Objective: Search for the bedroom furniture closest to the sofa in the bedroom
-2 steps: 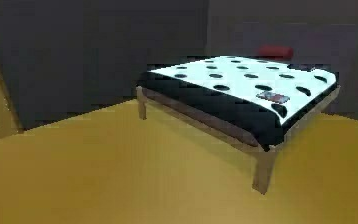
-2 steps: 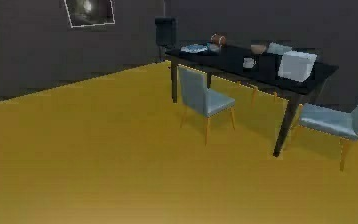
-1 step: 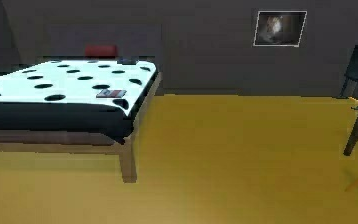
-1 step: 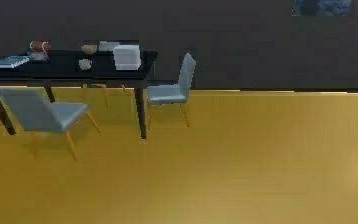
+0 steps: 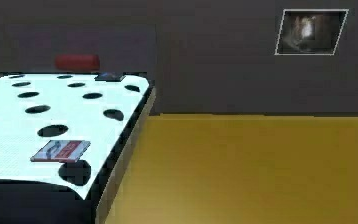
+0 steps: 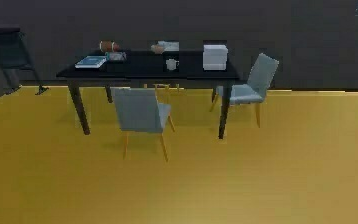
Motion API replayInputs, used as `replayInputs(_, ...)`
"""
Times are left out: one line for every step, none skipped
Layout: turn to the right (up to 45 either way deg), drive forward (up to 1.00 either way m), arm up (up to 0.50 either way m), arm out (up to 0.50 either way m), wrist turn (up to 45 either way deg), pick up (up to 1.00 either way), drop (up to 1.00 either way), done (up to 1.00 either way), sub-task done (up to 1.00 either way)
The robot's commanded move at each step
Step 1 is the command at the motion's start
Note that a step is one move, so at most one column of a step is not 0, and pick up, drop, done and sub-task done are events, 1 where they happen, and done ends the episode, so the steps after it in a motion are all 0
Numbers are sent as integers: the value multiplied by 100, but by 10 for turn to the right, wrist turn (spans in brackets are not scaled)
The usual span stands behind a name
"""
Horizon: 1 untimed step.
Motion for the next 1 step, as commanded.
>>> replayInputs(450, 0, 0, 0, 0, 0, 0, 0, 0)
